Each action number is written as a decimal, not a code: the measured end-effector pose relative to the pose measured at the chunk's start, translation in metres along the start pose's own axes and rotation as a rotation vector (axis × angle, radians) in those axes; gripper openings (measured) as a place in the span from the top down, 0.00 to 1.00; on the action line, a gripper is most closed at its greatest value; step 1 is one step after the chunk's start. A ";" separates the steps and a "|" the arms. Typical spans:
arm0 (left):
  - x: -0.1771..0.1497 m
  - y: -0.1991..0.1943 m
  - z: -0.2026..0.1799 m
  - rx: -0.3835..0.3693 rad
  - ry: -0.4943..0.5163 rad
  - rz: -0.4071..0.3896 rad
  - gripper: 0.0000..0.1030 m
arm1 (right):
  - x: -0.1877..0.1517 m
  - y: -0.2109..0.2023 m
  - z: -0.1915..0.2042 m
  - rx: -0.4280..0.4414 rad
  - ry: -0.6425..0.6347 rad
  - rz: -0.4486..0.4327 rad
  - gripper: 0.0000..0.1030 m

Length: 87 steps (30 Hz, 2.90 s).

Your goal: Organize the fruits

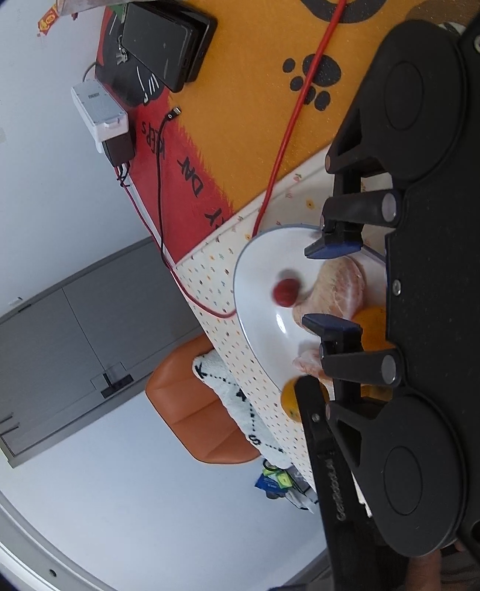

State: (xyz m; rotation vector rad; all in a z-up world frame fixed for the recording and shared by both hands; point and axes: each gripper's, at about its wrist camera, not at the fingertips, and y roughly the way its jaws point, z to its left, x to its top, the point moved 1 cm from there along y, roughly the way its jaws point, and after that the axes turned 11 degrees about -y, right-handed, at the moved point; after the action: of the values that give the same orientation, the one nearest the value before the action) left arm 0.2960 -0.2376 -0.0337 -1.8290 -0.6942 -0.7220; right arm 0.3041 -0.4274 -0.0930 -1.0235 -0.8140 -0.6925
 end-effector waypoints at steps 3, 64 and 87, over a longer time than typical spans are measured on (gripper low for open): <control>-0.001 -0.005 -0.001 -0.008 0.016 -0.004 0.62 | 0.000 0.000 0.001 -0.002 0.002 0.004 0.66; -0.066 -0.269 0.085 0.169 -0.133 -0.219 0.00 | -0.030 -0.150 0.157 -0.044 -0.201 -0.071 0.00; -0.106 -0.350 0.099 0.254 -0.080 -0.247 0.00 | -0.045 -0.209 0.217 0.023 -0.356 -0.055 0.00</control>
State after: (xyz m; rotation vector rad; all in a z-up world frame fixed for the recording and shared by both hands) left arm -0.0153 -0.0447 0.0628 -1.5624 -1.0296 -0.6878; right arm 0.0556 -0.2978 0.0268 -1.1234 -1.1597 -0.5517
